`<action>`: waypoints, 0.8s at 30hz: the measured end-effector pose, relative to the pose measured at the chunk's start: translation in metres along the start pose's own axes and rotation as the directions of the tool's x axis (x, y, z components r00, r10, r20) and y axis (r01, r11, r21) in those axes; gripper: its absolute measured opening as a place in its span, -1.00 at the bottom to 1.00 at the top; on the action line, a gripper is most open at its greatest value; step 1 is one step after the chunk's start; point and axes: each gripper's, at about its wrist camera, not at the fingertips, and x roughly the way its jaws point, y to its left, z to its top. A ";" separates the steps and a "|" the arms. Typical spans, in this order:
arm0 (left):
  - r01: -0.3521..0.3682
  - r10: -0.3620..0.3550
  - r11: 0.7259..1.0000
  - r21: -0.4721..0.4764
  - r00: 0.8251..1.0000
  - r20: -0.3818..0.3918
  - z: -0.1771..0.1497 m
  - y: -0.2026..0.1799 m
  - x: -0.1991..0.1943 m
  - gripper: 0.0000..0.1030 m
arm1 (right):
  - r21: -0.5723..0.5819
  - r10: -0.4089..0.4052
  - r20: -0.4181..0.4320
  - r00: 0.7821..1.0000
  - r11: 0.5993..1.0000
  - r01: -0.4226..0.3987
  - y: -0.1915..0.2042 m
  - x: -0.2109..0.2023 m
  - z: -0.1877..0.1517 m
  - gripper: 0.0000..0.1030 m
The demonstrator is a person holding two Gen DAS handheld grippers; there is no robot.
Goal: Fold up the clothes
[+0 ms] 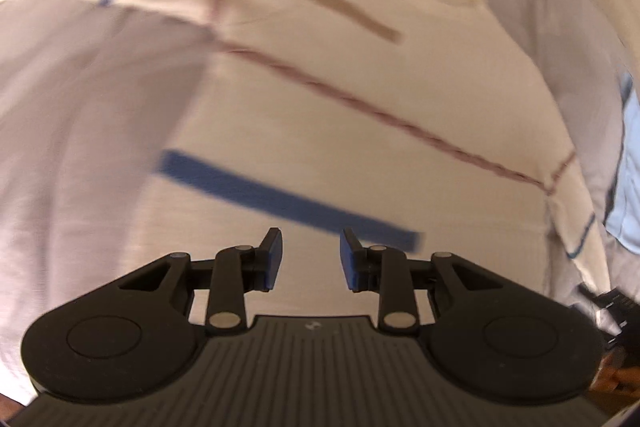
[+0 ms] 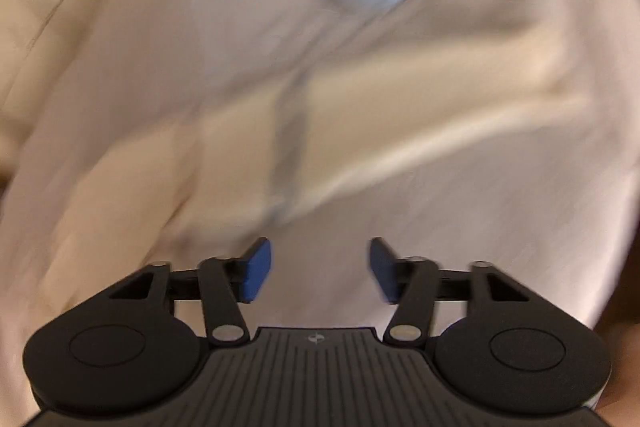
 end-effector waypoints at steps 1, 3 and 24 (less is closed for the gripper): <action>-0.008 0.009 1.000 -0.018 1.000 0.001 0.003 0.017 -0.001 -0.49 | -0.005 -0.004 -0.062 0.998 1.000 0.004 0.014 0.013 -0.016 -0.18; -0.027 0.027 0.998 -0.064 1.000 0.007 0.011 0.053 -0.004 -0.48 | -0.036 -0.116 -0.145 0.983 0.993 0.112 0.031 0.035 -0.044 -0.18; 0.116 0.220 0.654 -0.748 0.917 0.334 0.194 0.340 0.036 -0.47 | -0.071 -0.035 -0.140 0.990 0.997 0.025 0.196 0.085 -0.079 0.02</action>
